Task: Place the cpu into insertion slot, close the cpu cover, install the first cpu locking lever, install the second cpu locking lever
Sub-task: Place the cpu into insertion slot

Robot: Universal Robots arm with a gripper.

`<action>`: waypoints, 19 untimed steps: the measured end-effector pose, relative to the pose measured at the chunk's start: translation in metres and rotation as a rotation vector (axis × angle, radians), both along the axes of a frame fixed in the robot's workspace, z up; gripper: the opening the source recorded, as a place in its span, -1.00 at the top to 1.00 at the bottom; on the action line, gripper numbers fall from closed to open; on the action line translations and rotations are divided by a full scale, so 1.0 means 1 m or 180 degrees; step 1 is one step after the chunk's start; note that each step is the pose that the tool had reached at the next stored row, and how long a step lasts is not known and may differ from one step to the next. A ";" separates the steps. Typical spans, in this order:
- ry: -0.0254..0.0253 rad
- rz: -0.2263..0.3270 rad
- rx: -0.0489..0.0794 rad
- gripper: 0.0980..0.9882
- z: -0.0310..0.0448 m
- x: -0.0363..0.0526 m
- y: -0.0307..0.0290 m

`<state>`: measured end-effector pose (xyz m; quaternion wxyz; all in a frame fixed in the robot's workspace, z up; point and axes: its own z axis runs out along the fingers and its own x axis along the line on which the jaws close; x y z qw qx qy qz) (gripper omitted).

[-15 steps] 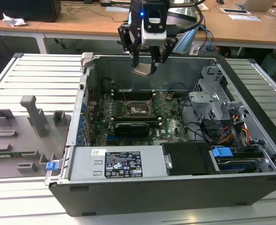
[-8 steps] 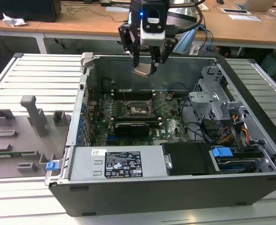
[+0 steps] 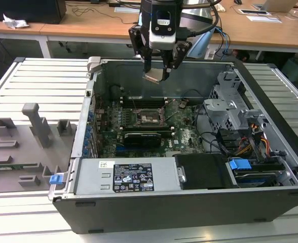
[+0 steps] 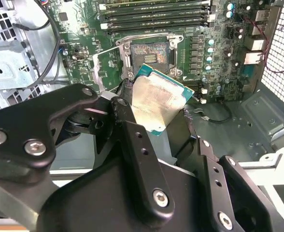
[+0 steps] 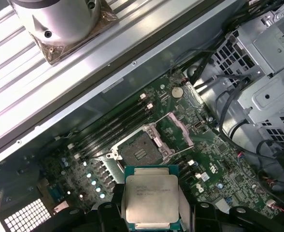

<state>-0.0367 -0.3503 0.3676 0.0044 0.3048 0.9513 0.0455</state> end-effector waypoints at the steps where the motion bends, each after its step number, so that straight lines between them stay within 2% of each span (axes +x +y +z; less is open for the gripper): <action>1: 0.0000 -0.0013 0.0000 0.04 0.0000 0.0000 0.0000; 19: 0.0000 -0.0318 0.0000 0.04 -0.0007 0.0000 0.0000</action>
